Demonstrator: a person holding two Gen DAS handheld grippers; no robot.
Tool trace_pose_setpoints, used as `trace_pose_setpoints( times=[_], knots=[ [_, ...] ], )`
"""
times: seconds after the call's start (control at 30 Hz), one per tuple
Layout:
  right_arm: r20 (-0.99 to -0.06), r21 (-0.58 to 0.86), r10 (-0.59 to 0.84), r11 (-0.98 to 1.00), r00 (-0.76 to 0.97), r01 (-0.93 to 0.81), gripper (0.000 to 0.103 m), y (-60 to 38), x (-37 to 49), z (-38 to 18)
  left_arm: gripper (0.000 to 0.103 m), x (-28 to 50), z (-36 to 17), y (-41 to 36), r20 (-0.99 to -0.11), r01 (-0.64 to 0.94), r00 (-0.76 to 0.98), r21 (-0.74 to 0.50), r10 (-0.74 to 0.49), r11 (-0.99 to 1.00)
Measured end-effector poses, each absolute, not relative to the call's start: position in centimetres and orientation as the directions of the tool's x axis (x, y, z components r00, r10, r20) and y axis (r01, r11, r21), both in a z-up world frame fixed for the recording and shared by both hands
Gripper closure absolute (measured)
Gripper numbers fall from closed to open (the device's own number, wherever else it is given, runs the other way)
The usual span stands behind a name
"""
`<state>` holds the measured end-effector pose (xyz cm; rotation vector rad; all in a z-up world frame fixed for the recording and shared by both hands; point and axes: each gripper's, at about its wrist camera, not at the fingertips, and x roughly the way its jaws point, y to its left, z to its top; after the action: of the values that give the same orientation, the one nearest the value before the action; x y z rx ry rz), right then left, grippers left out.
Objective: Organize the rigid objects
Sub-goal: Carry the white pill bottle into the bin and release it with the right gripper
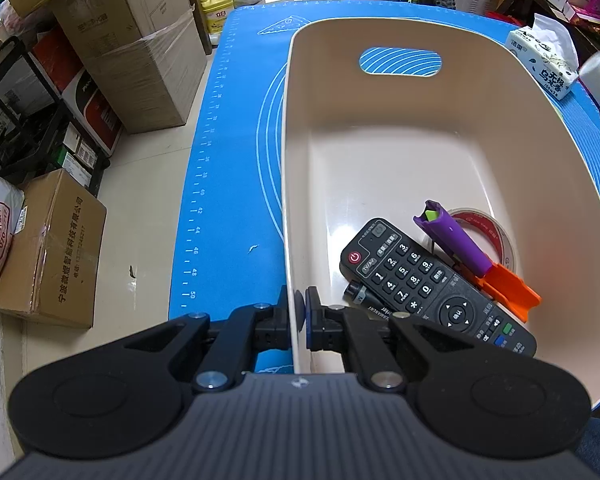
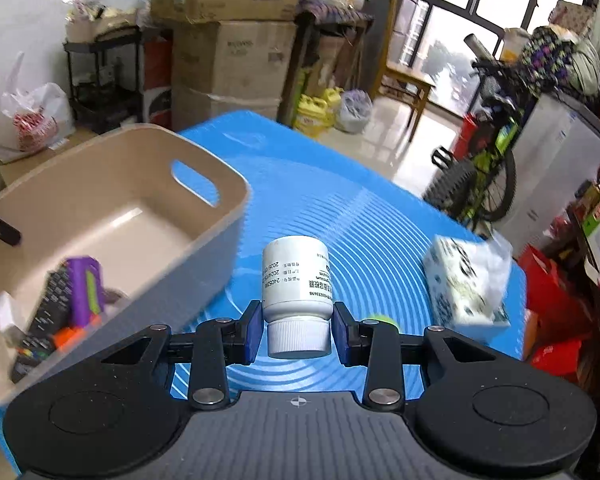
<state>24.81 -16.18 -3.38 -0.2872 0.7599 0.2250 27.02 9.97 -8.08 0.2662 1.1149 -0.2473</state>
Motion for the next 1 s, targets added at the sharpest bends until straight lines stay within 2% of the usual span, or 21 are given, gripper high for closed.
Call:
trace_pose_setpoints(
  times=[0.37,0.9,0.93,1.0],
  knots=[
    [-0.657,-0.089,0.297,0.882,0.692,-0.463,0.059,-8.1,25.1,-2.0,0.096,26.9,-8.1,10.0,-0.905,0.327,0.420,0.091,-0.058,0.941],
    [-0.787,-0.056,0.323,0.811,0.525,-0.583,0.059,-1.8,26.0,-7.3,0.096,27.0,-8.0,10.1,-0.907,0.345,0.415,0.087,-0.069,0.935],
    [-0.792,-0.058,0.318,0.811,0.521,-0.583,0.053,-1.8,25.9,-7.5,0.096,27.0,-8.0,10.1,-0.907,0.344,0.416,0.087,-0.069,0.935],
    [-0.796,-0.057,0.316,0.811,0.517,-0.583,0.051,-2.1,25.8,-7.6,0.096,27.0,-8.1,10.1,-0.905,0.342,0.419,0.086,-0.070,0.936]
  ],
)
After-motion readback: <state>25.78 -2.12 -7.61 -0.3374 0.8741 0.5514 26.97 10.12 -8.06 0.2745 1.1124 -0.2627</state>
